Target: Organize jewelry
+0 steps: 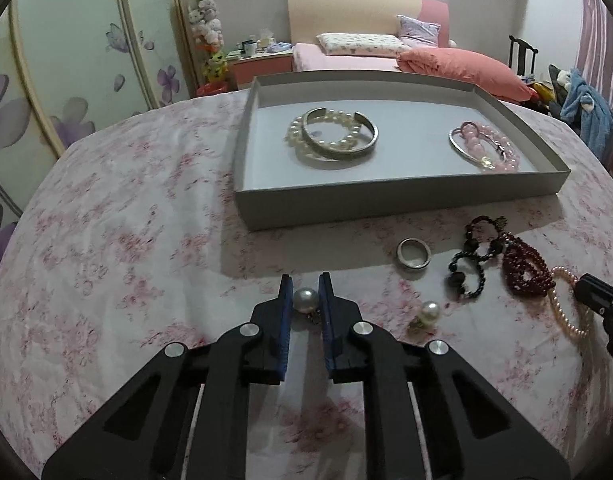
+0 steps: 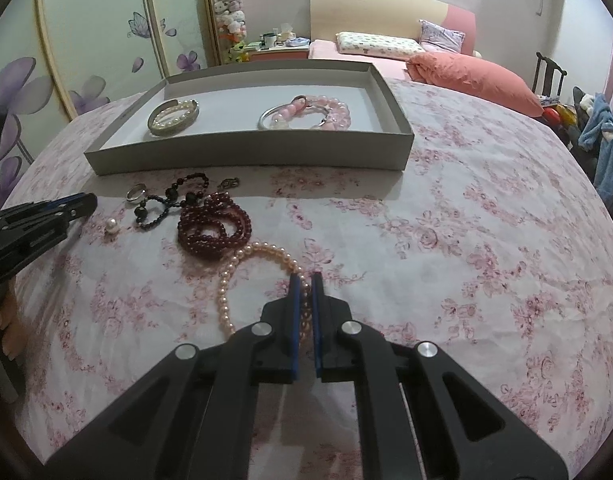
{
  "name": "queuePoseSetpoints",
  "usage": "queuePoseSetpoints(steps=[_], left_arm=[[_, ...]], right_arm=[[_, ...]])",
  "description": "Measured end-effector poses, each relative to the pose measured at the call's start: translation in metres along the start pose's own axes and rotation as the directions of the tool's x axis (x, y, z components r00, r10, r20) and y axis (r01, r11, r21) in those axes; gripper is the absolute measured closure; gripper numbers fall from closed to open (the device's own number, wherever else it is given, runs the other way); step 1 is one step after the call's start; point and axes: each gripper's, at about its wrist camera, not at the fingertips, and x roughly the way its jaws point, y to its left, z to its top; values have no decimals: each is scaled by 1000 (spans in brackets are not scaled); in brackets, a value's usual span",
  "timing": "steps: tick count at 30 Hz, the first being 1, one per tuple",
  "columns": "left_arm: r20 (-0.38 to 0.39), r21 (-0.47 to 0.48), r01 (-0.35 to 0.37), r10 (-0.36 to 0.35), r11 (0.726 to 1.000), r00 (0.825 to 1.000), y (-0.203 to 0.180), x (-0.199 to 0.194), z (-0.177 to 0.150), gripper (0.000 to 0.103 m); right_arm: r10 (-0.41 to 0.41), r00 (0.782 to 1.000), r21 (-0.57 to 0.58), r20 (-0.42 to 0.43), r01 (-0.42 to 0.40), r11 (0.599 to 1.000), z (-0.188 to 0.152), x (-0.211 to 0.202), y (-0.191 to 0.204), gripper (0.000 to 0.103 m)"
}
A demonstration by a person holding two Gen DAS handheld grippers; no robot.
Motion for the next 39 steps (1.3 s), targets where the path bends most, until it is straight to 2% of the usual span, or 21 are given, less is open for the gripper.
queuePoseSetpoints(steps=[19,26,33,39], left_arm=[[8,-21,2,-1,1000,1000,5,-5,-2,89],[84,-30,-5,8,1000,996,11,-23,-5,89],[179,-35,-16,22,999,984,9,-48,-6,89],[240,-30,-30,36,999,970,3,-62,-5,89]], right_arm=[[31,1000,46,6,-31,998,-1,0,-6,97],[55,994,59,91,-60,996,5,-18,-8,97],[77,985,43,157,-85,995,12,-33,1,97],[50,976,28,210,-57,998,18,-42,11,97]])
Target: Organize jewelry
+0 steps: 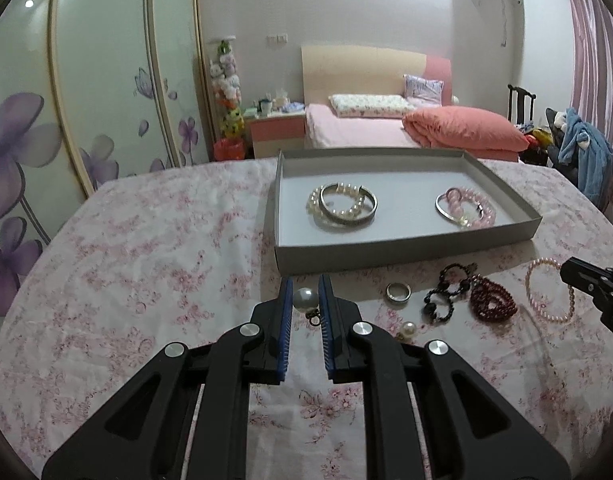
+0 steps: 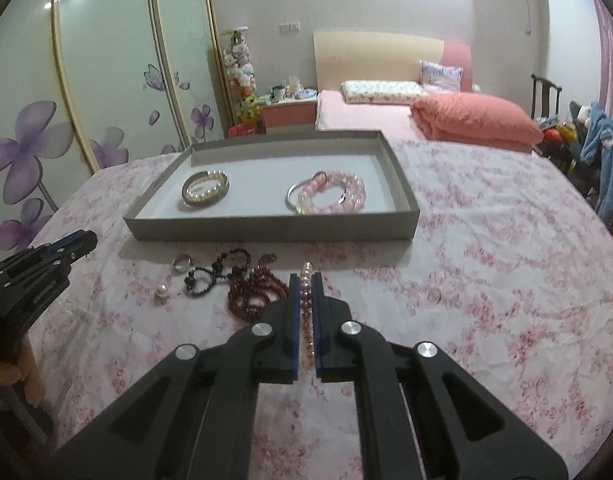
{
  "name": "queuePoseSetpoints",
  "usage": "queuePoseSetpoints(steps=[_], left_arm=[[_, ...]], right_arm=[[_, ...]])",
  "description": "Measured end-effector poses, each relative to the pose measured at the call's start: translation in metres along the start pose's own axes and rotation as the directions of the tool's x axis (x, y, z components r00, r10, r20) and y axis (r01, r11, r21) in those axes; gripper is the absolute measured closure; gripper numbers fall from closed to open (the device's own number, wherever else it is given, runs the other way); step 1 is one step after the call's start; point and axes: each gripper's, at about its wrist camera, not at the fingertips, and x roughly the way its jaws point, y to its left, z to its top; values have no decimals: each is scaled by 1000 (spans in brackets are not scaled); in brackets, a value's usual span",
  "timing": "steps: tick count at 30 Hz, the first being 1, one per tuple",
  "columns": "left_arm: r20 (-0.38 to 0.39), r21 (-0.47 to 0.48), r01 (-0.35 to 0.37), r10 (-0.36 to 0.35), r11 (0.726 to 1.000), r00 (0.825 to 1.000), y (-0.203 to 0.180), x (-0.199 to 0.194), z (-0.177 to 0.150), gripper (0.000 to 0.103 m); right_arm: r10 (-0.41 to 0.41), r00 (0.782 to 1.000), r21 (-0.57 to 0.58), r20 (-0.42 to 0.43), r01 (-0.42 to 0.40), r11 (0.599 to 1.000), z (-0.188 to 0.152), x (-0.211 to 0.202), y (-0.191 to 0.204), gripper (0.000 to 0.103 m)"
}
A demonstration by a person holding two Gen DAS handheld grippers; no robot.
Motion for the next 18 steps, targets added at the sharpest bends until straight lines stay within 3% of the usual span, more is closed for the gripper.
queuePoseSetpoints(steps=[11,18], left_arm=[[90,-3,2,-1,1000,996,-8,-22,6,89],[167,-6,-5,6,1000,986,-12,-37,9,89]], right_arm=[[-17,994,-46,110,22,999,16,-16,24,97],[-9,979,-48,203,19,999,22,-33,32,97]])
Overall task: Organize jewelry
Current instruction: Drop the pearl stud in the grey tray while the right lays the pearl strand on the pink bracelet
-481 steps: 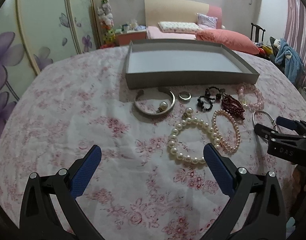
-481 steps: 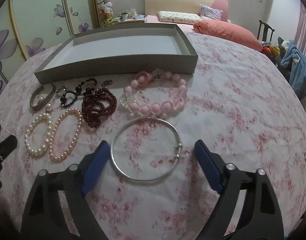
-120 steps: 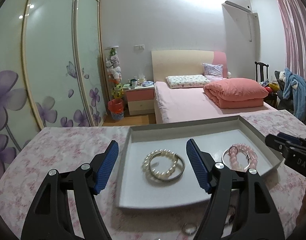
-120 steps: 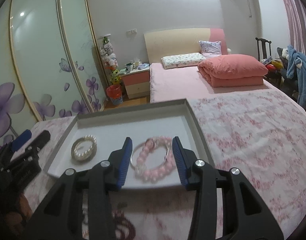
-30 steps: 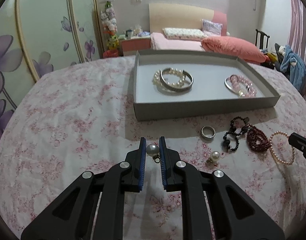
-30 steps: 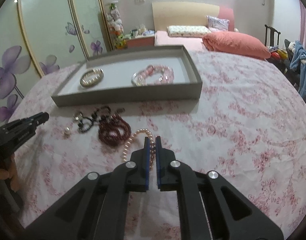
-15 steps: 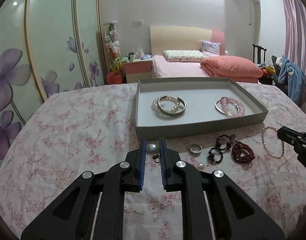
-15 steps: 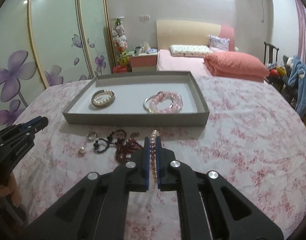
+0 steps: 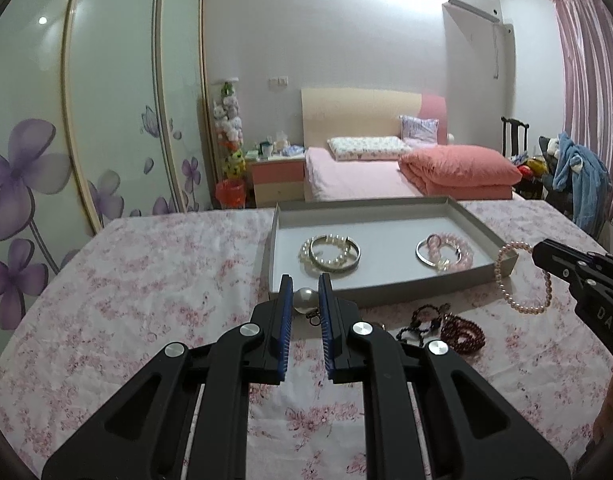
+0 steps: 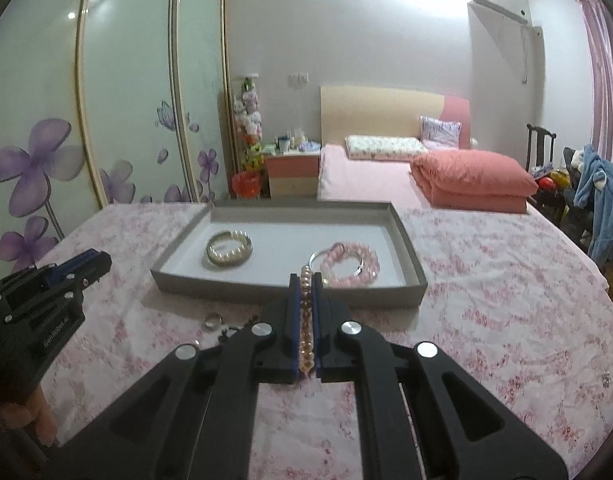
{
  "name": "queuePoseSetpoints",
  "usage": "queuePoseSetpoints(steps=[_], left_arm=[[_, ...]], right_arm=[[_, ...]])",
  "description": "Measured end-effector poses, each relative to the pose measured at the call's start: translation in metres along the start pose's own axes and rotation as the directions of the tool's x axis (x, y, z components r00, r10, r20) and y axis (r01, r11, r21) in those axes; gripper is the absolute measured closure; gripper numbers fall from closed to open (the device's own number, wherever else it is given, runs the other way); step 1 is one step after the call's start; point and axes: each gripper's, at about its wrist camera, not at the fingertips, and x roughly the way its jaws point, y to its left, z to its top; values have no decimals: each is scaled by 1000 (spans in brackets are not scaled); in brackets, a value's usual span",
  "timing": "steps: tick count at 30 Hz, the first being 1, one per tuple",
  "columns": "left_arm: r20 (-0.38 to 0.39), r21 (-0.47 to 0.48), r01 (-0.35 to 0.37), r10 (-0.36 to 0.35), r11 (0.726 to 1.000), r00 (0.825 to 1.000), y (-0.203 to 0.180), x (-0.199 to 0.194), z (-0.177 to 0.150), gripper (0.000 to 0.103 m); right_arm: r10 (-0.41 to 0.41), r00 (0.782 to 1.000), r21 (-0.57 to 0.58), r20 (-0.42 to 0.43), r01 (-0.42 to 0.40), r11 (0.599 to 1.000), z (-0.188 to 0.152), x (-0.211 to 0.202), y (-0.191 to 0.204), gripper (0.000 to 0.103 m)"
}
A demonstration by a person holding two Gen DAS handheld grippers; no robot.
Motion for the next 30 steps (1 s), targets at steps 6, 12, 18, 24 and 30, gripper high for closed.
queuePoseSetpoints(steps=[6,12,18,24,30], left_arm=[[45,-4,-3,3,1000,999,-5,-5,6,89],[67,-13,-4,5,1000,998,-8,-6,10,89],[85,-26,-4,6,1000,996,-9,-6,14,89],[79,-31,-4,7,999,997,-9,-4,14,89],[81,-45,-4,8,999,997,-5,2,19,89]], right_arm=[[0,998,3,64,-1,1000,7,-10,5,97],[2,995,13,96,-3,1000,12,-13,7,97],[-2,994,24,114,0,1000,15,-14,5,97],[-7,994,32,113,3,999,15,-11,2,97],[-22,991,33,134,17,999,22,-7,0,97]])
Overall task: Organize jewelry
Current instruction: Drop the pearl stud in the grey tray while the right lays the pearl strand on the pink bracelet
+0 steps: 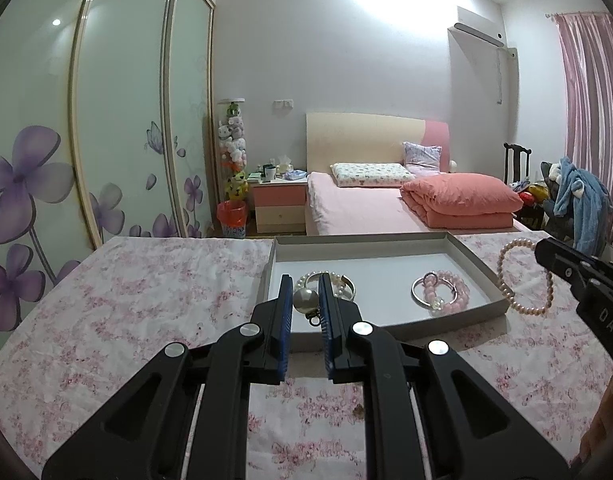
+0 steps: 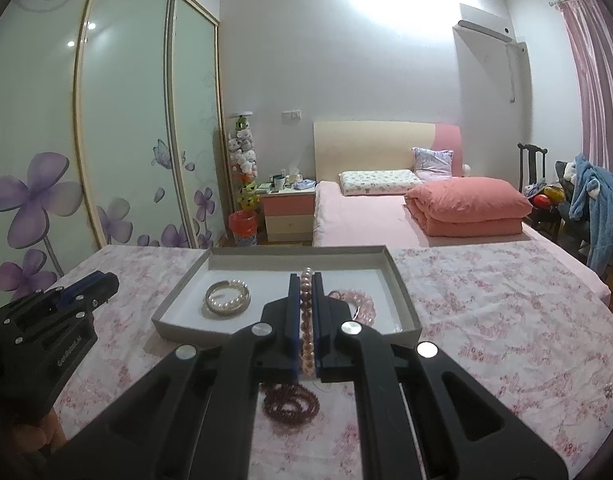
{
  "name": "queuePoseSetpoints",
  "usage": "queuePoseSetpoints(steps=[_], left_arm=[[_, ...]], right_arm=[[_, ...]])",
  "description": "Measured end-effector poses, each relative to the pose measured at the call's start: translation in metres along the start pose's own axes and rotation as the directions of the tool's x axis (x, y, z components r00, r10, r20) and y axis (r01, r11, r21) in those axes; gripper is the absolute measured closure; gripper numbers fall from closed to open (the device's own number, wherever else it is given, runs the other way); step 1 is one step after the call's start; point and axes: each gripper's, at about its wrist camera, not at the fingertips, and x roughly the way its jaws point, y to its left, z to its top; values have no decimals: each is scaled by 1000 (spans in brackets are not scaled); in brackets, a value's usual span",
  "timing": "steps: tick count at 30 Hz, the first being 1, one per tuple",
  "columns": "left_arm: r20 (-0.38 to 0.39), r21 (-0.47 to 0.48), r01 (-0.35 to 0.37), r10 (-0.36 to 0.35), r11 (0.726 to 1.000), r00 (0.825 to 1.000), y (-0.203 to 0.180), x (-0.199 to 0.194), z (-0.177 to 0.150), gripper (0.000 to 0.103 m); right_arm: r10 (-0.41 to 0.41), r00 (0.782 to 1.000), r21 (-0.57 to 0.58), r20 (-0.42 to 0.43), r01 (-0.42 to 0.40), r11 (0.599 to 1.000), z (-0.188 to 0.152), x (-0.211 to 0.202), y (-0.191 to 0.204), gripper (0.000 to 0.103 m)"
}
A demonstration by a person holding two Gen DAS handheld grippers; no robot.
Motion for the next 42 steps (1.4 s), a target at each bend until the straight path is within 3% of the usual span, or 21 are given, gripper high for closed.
queuePoseSetpoints(steps=[17,34,42], left_arm=[[48,-10,-11,12,1000,999,-7,25,19,89],[-1,4,19,-19,1000,1000,-20,82,21,89],[-62,8,37,-37,999,997,-24,110,16,89]], right_arm=[[-23,1000,21,17,22,1000,15,36,-10,97],[-9,997,43,-81,13,999,13,113,-16,97],[19,987,71,-159,-8,997,9,148,-20,97]])
